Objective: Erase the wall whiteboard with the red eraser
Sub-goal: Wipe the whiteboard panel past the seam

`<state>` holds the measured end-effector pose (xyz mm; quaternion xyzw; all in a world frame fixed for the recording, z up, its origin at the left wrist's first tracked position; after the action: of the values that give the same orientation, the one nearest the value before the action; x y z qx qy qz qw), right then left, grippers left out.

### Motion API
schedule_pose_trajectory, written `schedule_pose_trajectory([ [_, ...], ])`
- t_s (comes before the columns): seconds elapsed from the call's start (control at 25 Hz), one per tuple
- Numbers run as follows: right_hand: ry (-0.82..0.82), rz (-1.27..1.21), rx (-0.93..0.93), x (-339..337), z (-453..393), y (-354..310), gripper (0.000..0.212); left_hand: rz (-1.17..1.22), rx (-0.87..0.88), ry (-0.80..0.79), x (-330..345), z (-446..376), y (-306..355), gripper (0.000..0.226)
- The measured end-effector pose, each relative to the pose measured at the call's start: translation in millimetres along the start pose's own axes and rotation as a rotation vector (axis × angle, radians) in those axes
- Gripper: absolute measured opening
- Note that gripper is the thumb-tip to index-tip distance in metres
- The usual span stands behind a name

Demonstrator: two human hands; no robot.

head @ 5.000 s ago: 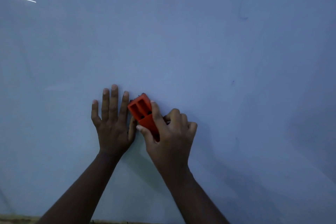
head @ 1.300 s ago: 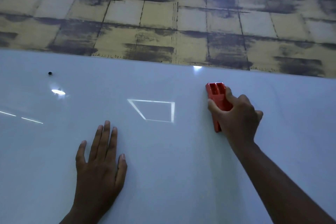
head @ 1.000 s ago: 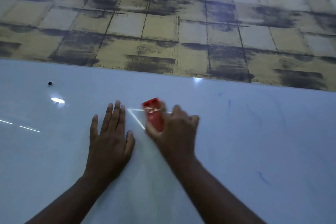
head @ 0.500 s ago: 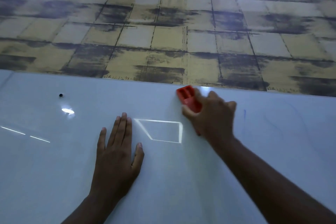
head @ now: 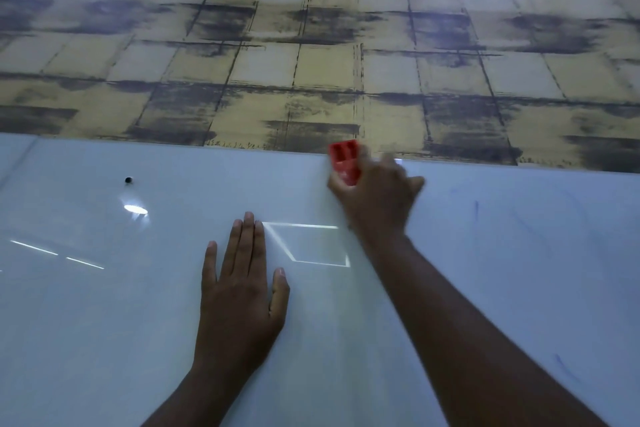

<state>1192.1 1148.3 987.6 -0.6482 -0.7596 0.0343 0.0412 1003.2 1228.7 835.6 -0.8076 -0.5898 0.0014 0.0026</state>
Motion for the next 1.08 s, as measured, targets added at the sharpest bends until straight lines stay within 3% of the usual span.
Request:
schedule_pose_trajectory([
  [0.16,-0.108,-0.006,-0.432,32.7,49.3,-113.0,0.069,0.027,-0.001,-0.043,3.7,-2.5,-4.8,0.073],
  [0.28,-0.129,0.031,-0.513,31.9,49.6,-110.5,0.076,0.046,-0.009,-0.049,3.7,-2.2,-4.1,0.074],
  [0.44,-0.133,0.053,-0.451,17.0,27.7,-57.9,0.075,0.048,0.003,-0.02,-2.0,-0.6,-2.6,0.075],
  [0.68,0.001,-0.027,-0.09,-32.0,0.5,83.5,0.068,0.061,0.011,0.014,-2.4,-0.7,-3.1,0.074],
  [0.8,0.021,-0.048,0.056,-37.0,15.1,114.5,0.07,0.037,-0.009,0.035,-2.6,-0.2,-1.0,0.073],
  [0.92,0.013,0.02,-0.059,-24.5,45.6,83.6,0.066,0.148,-0.088,0.049,-12.5,-3.6,22.5,0.073],
  [1.08,-0.019,0.103,-0.359,-15.6,81.5,45.9,0.068,0.293,0.067,0.021,-16.1,0.6,119.3,0.067],
])
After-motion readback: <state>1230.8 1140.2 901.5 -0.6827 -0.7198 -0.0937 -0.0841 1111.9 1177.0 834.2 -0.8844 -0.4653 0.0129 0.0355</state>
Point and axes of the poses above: each hand's wrist, its own z-axis away from the middle knuckle, its own x-axis out of the palm, y = z × x, the point moved 9 cm from there along -z, towards the middle knuckle, and after that the axes turned 10 degrees about -y, right-handed, at the moved point
